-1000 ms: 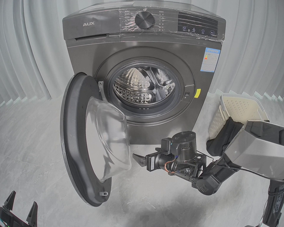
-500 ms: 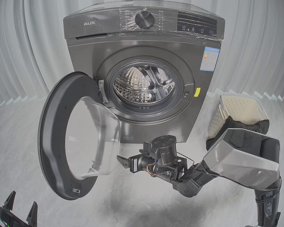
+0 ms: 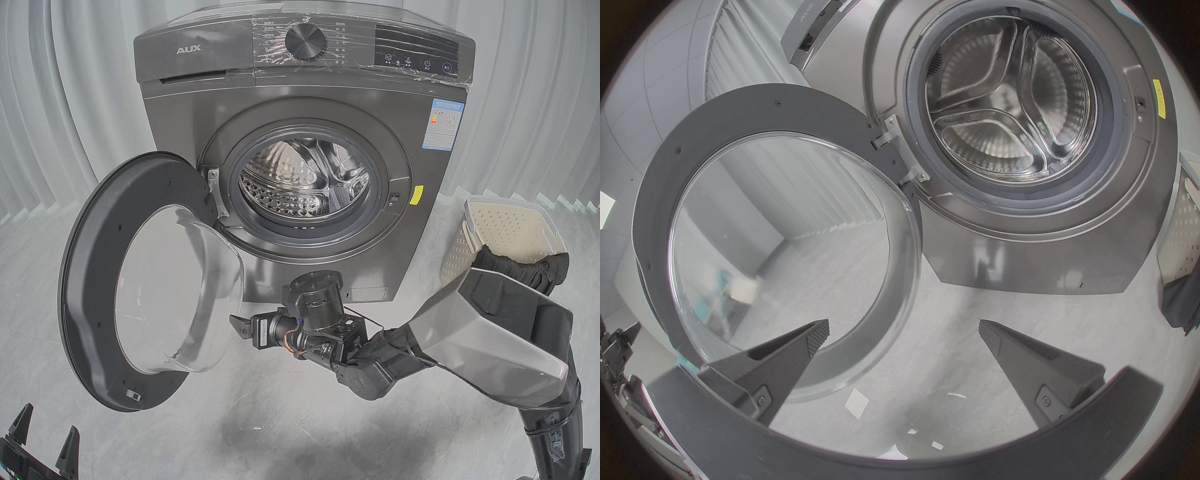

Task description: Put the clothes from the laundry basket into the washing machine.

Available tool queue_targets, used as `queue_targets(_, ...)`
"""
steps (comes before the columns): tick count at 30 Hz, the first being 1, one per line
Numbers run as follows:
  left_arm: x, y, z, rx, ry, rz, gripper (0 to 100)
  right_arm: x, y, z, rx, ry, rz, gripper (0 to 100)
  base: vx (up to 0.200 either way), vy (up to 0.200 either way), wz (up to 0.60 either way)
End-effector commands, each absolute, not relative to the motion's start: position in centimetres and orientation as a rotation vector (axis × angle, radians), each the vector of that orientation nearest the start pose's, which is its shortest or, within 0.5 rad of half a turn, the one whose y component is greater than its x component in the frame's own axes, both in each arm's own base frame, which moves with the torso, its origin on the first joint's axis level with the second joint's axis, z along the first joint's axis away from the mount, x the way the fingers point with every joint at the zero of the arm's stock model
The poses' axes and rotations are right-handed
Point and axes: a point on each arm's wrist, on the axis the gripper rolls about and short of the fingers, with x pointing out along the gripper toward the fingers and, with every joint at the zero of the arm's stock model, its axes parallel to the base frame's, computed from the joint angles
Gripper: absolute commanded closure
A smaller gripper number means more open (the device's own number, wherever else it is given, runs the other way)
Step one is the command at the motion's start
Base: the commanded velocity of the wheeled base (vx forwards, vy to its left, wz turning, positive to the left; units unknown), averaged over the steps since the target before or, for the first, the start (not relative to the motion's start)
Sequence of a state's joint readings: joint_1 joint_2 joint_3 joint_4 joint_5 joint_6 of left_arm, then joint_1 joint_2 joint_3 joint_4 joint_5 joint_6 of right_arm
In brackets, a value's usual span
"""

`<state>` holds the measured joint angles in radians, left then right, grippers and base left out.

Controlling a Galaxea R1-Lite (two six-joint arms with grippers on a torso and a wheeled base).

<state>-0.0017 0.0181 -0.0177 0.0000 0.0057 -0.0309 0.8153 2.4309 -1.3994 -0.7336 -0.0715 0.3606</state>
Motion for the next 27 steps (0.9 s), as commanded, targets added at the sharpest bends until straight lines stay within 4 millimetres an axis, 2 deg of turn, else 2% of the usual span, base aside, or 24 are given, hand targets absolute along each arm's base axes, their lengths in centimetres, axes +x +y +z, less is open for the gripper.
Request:
queue_targets(1,-2.3,0.0,7.6,-0.031,-0.002,0.005,0,33.2,37.0,4.2,0.205,0.392,0.656,0,0.0,0.0,0.0)
queue_targets(7,-2.3,0.0,7.6,-0.032,-0.002,0.005,0,33.1,38.9,3.8,0.241,0.407,0.664,0,0.0,0.0,0.0)
queue_targets(14,-2.3,0.0,7.6,-0.032,-0.002,0.005,0,33.5,39.0,4.0,0.259,0.403,0.659,0,0.0,0.0,0.0)
queue_targets(17,-2.3,0.0,7.6,-0.034,-0.002,0.005,0,33.5,37.6,4.4,0.256,0.413,0.635,0,0.0,0.0,0.0)
queue_targets(19,-2.3,0.0,7.6,-0.034,-0.002,0.005,0,33.2,35.9,6.6,0.263,0.393,0.611,0,0.0,0.0,0.0)
queue_targets(20,-2.3,0.0,7.6,-0.034,-0.002,0.005,0,33.1,35.6,7.1,0.266,0.388,0.608,0,0.0,0.0,0.0)
queue_targets(22,-2.3,0.0,7.6,-0.034,-0.002,0.005,0,32.4,33.0,9.6,0.271,0.37,0.586,0,0.0,0.0,0.0)
queue_targets(23,-2.3,0.0,7.6,-0.034,-0.002,0.005,0,32.3,32.9,9.7,0.271,0.368,0.585,0,0.0,0.0,0.0)
queue_targets(24,-2.3,0.0,7.6,-0.034,-0.002,0.005,0,31.6,30.8,11.5,0.281,0.347,0.572,0,0.0,0.0,0.0)
queue_targets(27,-2.3,0.0,7.6,-0.034,-0.002,0.005,0,29.6,27.2,14.1,0.285,0.299,0.552,0,0.0,0.0,0.0)
